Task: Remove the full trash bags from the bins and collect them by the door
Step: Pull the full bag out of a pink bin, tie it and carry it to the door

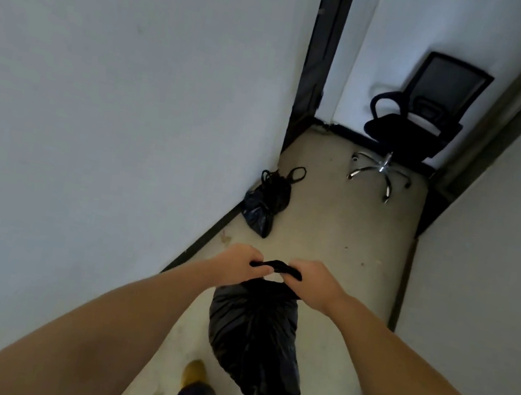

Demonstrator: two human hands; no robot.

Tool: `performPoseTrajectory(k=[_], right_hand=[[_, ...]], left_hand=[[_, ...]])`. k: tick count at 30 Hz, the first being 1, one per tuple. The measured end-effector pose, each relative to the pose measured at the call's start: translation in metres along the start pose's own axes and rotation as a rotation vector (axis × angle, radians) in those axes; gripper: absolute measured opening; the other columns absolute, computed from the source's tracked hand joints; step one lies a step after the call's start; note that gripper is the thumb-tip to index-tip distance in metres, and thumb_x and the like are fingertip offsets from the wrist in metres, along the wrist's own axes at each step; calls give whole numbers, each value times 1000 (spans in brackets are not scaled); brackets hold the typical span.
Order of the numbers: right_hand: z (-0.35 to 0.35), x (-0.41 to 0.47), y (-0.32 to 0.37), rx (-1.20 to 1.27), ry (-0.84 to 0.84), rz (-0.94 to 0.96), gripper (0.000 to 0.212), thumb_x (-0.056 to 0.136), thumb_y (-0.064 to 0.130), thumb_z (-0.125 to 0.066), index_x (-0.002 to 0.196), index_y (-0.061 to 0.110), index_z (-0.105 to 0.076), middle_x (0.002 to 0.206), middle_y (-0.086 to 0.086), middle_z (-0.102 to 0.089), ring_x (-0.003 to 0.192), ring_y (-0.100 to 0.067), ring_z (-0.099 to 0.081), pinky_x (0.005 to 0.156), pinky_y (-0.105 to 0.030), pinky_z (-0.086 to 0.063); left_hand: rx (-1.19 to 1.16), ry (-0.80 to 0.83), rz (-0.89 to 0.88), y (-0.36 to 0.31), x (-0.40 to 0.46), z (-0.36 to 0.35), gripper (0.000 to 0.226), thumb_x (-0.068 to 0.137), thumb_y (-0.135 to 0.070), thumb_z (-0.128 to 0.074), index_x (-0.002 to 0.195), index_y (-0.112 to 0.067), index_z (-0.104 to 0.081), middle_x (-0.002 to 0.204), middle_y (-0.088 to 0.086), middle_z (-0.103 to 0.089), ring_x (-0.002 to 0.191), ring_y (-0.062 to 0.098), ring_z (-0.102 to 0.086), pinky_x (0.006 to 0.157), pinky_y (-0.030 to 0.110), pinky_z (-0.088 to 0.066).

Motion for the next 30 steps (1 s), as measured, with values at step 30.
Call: performPoseTrajectory(k=[30], right_hand=[[78, 504, -115, 138, 259, 99, 28, 95, 32, -48, 92, 6, -58, 85, -12, -65, 78, -25, -61, 70, -38, -47]], left_hand=[[-203, 1, 378, 222, 425, 152, 43, 93, -40, -50, 82, 0, -63, 75, 15, -60, 72, 27, -57, 57, 21, -33]])
Point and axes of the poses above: each hand's wrist, its own x-axis towards the middle knuckle, its own z-axis out of the back of the hand, y = z × x, the point moved 8 cm from there along x, towards the middle knuckle
